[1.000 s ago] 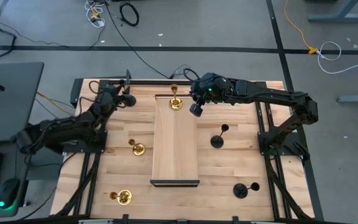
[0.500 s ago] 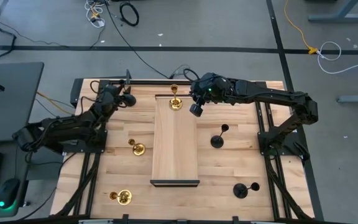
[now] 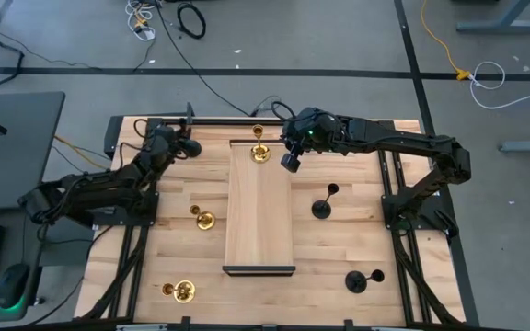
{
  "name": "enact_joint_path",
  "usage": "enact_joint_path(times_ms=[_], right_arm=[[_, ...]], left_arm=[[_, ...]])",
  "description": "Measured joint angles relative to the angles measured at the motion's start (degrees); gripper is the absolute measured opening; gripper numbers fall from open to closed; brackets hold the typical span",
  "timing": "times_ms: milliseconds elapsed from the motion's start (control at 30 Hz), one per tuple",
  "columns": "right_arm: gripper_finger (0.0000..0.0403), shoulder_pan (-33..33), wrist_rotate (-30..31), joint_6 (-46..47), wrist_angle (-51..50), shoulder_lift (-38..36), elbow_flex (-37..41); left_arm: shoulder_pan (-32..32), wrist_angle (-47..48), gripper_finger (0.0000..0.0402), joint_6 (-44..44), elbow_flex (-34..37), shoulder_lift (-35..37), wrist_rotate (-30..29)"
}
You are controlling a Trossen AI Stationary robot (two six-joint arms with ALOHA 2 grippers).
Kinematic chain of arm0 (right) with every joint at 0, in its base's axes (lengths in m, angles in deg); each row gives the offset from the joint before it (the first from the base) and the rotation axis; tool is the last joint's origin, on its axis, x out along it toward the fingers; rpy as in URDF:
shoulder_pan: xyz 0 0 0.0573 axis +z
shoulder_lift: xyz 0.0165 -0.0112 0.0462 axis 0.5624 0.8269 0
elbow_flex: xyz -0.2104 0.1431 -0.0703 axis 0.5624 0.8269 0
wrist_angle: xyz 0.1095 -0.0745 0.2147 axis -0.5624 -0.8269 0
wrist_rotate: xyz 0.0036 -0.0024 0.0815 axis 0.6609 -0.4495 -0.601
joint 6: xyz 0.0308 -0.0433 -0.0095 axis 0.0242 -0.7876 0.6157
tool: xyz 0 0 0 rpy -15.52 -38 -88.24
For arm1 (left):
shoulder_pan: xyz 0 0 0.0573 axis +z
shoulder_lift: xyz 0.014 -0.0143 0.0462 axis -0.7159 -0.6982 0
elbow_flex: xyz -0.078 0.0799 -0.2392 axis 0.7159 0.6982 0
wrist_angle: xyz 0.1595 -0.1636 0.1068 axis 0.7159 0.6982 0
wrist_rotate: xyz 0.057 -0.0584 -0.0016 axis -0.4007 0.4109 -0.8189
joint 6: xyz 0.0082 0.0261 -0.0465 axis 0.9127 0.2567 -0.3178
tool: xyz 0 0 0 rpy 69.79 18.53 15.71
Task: Pick & Place candle stick holders
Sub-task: Put the top left black candle holder on the shelf
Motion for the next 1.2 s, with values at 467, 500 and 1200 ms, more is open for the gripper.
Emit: enact_joint_path(times_ms=[467,500,1200], right_arm=[[0.0048,0.0,0.0,0.0,0.0,0.0,0.0],[0.0048,0.0,0.0,0.0,0.0,0.0,0.0],[0.0048,-0.9,0.1,-2.1,-1.3,0.0,0.0]], left_arm=[[-0.1,0.4,0.0014,0.7,-0.5,0.1,3.9],[-0.3,0.7,0.0014,0.6,-0.9,0.1,4.5],[-9.3,49.2,0.0013,9.8,-46.4,0.2,15.4]])
